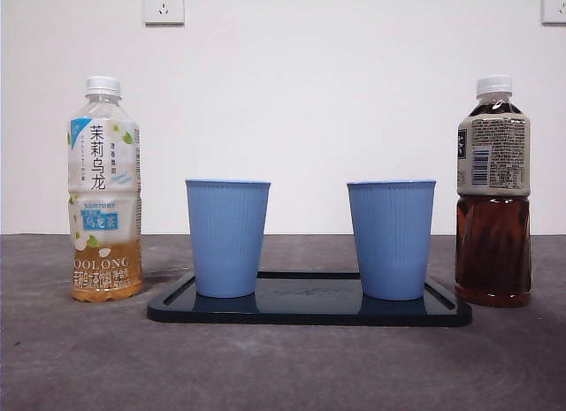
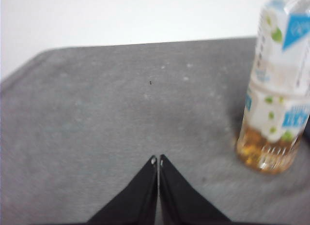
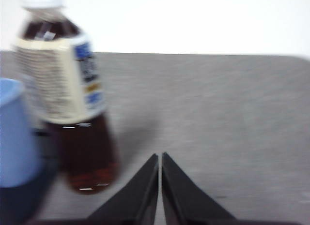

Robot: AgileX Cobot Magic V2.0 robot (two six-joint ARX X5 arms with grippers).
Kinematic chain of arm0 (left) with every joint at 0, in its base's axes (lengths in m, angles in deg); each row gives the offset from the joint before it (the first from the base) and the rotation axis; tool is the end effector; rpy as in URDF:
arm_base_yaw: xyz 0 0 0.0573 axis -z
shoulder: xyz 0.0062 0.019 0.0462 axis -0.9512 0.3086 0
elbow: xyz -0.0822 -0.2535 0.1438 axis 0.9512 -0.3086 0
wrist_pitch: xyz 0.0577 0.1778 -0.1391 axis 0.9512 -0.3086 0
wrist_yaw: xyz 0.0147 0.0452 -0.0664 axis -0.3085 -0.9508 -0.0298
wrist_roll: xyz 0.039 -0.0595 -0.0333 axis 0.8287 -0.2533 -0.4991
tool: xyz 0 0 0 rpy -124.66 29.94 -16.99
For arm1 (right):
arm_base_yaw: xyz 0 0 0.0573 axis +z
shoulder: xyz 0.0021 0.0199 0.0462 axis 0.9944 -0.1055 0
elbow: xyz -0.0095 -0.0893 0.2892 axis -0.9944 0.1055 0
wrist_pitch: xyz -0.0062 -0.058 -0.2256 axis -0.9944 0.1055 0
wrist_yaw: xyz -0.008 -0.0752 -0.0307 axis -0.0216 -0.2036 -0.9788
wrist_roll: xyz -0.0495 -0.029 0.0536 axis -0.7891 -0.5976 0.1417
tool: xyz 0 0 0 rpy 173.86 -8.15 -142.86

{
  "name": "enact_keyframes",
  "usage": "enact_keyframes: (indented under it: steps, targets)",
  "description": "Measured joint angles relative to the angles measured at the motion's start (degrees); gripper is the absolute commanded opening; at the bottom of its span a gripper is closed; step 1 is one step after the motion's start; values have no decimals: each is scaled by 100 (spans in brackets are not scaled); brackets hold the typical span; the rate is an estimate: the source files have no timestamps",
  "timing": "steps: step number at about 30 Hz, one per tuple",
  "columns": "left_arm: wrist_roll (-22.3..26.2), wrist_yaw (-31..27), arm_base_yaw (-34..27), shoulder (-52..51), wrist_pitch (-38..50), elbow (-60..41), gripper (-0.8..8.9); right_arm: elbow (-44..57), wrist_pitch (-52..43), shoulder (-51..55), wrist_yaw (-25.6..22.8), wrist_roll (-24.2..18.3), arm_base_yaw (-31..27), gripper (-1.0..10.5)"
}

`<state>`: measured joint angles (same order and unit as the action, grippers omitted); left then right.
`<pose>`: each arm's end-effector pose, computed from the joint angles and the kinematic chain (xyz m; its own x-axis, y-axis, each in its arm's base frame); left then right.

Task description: Pour the drink into the cup

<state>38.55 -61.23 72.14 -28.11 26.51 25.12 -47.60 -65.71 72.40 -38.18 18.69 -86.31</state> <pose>0.0708 0.0011 0.1516 0.9887 0.0186 -0.1487 -0.0134 0.9993 0.0362 0.0724 0.0060 0.1537 0.9895 0.0986 -0.1054 -0.0900 0.9924 0.0836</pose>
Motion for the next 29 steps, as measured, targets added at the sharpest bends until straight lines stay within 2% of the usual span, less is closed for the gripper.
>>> enact_keyframes:
  steps: [1,4,7,12,16,23,29]
  targets:
    - [-376,-2,0,0,44,0,7,-2,0,0,162,199,0,7]
    - [-1169,0,0,0,168,0,7,-2,11,0,227,570,2,6]
    - [-1786,0,0,0,205,0,7,-2,11,0,227,798,2,6]
    - [-2492,4,0,2,140,52,8,-11,-26,0,293,1255,2,6]
    - [-2973,9,0,15,-50,472,8,-269,26,-2,284,1515,2,6]
    - [-3012,63,0,339,-476,1556,8,-1239,105,-96,271,1602,2,6]
    - [-2496,527,0,1027,-1145,2562,8,-2179,713,-619,369,1528,2,6]
